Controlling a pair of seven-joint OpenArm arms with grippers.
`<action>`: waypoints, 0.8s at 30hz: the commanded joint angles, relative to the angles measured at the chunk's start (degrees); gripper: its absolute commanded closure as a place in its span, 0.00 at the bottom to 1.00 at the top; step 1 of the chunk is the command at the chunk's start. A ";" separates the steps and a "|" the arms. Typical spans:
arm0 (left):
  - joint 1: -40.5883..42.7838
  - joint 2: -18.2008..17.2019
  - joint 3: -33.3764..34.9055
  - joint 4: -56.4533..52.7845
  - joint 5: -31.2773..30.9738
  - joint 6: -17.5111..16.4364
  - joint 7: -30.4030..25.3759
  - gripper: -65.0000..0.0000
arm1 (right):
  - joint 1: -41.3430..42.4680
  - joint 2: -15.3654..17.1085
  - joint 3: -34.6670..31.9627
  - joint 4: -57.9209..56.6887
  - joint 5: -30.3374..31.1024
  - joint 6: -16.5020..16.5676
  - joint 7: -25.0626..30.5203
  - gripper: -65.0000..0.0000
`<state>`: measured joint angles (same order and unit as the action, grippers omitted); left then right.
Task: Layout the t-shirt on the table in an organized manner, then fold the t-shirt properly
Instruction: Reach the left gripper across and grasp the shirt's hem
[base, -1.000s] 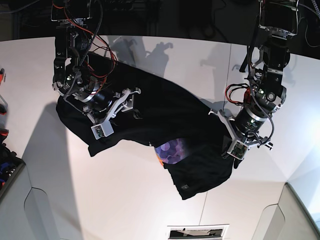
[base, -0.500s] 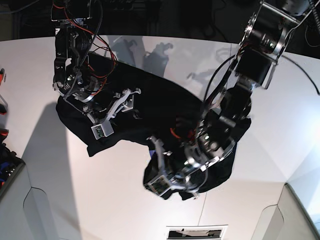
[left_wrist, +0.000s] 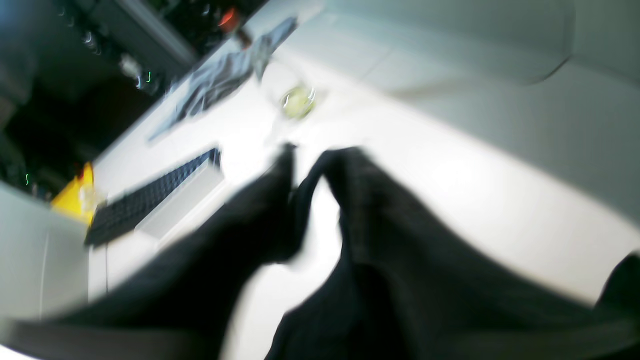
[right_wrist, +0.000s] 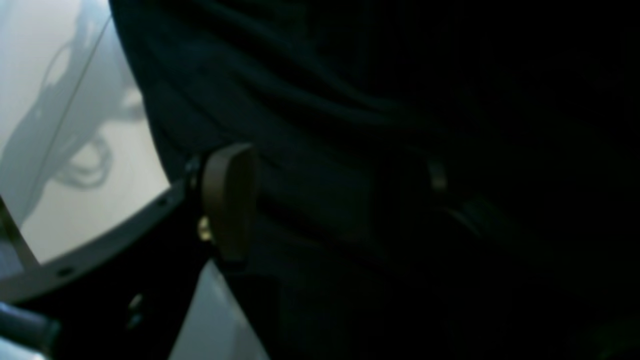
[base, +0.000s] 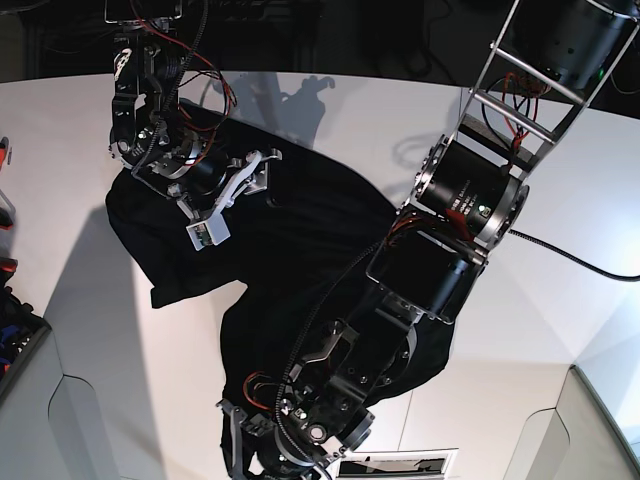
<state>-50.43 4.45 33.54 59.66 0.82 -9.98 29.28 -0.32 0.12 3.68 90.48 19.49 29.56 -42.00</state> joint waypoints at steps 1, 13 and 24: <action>-1.81 0.15 -0.24 0.92 -1.05 0.11 -0.15 0.53 | 0.94 0.02 0.50 1.03 0.87 0.24 2.38 0.37; 12.35 -12.74 -0.24 12.24 -10.64 -1.86 5.44 0.53 | 5.95 0.04 4.09 3.13 0.81 -0.83 5.55 0.37; 37.51 -20.90 -0.24 31.10 -6.34 4.04 4.79 0.53 | 13.42 0.20 10.58 0.55 -5.60 -4.72 5.51 0.98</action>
<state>-11.35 -16.19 33.67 89.65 -5.85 -6.52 35.51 12.19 0.01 14.15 90.32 13.45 24.82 -37.54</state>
